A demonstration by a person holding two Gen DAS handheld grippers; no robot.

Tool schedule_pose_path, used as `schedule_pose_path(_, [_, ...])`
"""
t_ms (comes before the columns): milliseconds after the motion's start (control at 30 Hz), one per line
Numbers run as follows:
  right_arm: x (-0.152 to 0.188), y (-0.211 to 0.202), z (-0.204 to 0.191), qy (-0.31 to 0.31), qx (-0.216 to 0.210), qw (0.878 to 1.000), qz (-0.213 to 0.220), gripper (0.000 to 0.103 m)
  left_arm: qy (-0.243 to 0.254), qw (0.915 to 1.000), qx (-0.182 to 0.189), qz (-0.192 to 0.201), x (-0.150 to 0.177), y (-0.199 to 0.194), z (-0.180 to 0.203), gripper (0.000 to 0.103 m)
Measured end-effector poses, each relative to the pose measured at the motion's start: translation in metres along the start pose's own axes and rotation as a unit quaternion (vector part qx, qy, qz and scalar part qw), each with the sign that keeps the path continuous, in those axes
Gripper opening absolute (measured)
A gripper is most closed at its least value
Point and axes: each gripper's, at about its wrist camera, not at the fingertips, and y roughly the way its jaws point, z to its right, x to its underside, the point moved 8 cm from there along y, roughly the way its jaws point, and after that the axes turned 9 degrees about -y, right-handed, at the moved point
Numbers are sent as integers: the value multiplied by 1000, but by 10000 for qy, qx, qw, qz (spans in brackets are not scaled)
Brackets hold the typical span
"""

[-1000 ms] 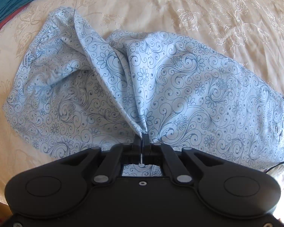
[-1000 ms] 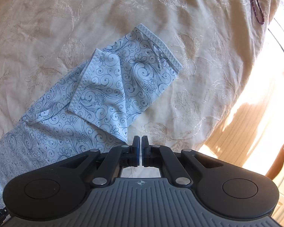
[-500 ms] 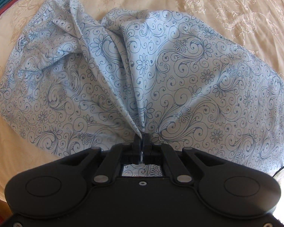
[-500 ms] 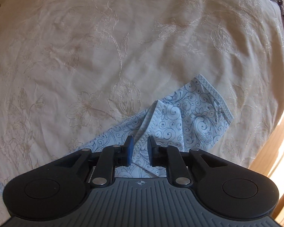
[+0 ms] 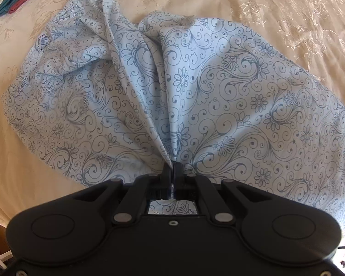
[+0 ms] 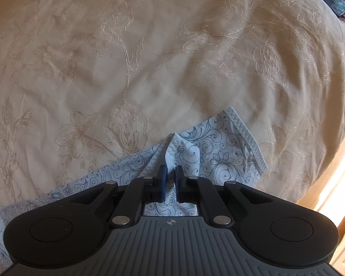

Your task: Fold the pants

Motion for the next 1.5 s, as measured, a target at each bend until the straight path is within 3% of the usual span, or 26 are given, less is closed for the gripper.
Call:
schedule_pose_path(67, [-1, -8, 5, 18, -72, 10000, -33, 10, -66, 10000, -31, 8, 0, 1, 1, 3])
schedule_pose_path(167, [-3, -13, 10, 103, -172, 9998, 6, 22, -145, 9999, -69, 22, -1, 0, -1, 3])
schedule_pose_path(500, [-18, 23, -5, -1, 72, 9993, -363, 26, -153, 9995, -244, 115, 0, 0, 2, 3])
schedule_pose_path(600, [-19, 16, -9, -422, 159, 9986, -268, 2, -171, 9994, -254, 131, 0, -1, 3, 3])
schedule_pose_path(767, [-23, -58, -21, -967, -1070, 9888, 379, 2, -313, 9992, -175, 175, 2, -3, 0, 4])
schedule_pose_path(833, [-24, -87, -15, -1273, -1279, 9810, 705, 2, -377, 9990, -151, 193, 3, -4, -4, 4])
schedule_pose_path(900, [-26, -88, -1, -1517, -1003, 9801, 801, 2, -399, 9988, -169, 216, 5, -3, -5, 4])
schedule_pose_path(1000, [-26, -47, 23, -1902, -455, 9775, 795, 2, -362, 9987, -251, 263, 5, -1, -4, 4])
schedule_pose_path(1067, [-24, -19, 46, -2020, -92, 9778, 548, 2, -293, 9986, -345, 265, 5, 0, -1, 4])
schedule_pose_path(1233, [-4, -8, 69, -1702, -208, 9852, 11, 5, -272, 9984, -429, 246, 3, -1, 1, 4])
schedule_pose_path(1333, [-3, -22, 72, -1638, -227, 9862, 90, 15, -329, 9982, -440, 221, -1, 1, 2, 4])
schedule_pose_path(1500, [-18, -31, 71, -1606, -170, 9864, 309, 16, -375, 9978, -506, 213, -2, 1, 2, 4])
